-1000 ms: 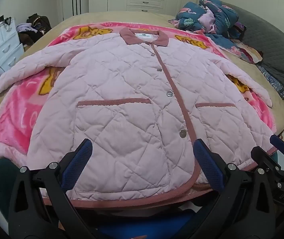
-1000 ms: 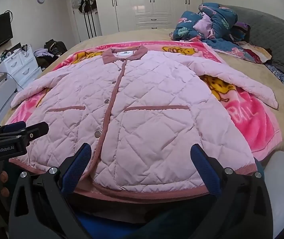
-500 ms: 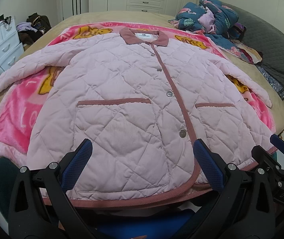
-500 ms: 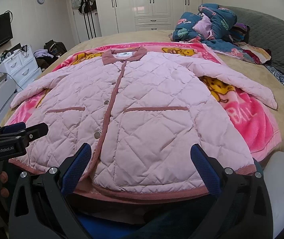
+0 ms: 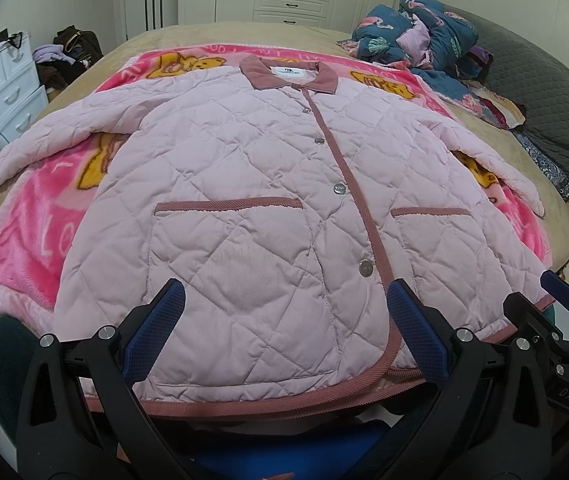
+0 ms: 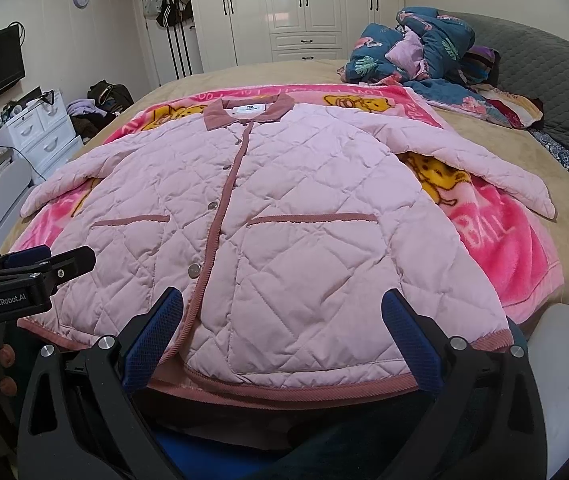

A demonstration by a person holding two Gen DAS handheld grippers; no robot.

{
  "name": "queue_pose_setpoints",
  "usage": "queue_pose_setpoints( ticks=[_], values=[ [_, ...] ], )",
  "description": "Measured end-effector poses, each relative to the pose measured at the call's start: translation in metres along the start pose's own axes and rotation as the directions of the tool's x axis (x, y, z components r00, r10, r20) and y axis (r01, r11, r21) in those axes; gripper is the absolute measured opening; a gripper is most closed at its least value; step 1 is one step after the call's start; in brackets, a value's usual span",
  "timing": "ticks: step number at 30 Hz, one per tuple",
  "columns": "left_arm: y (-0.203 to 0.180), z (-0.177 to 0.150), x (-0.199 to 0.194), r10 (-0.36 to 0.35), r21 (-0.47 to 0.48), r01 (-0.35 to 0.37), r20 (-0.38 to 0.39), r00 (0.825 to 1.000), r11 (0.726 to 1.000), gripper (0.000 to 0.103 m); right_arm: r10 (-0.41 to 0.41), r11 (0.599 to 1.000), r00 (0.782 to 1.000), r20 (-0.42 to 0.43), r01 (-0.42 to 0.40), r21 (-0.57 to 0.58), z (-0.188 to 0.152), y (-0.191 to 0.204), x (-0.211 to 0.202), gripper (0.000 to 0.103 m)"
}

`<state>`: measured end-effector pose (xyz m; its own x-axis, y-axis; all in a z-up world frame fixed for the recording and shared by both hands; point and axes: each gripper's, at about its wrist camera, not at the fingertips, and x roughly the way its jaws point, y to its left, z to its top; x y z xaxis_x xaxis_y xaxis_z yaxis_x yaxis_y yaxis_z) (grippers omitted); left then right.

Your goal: Fold large clothes

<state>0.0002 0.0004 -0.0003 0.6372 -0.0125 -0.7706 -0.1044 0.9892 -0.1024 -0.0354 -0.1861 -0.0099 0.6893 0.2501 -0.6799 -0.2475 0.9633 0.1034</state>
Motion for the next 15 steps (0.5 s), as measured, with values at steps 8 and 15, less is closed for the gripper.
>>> queue_pose_setpoints(
  ticks=[8, 15],
  values=[
    [0.0, 0.0, 0.0, 0.0, 0.0, 0.0, -0.001, 1.0, 1.0, 0.095, 0.0, 1.0, 1.0, 0.0, 0.0, 0.0, -0.0001, 0.0002, 0.0, 0.099],
    [0.0001, 0.0, 0.0001, -0.001, -0.001, 0.001, -0.002, 1.0, 1.0, 0.095, 0.0, 1.0, 1.0, 0.002, 0.0, -0.001, 0.0004, 0.0001, -0.0005, 0.099]
  ],
)
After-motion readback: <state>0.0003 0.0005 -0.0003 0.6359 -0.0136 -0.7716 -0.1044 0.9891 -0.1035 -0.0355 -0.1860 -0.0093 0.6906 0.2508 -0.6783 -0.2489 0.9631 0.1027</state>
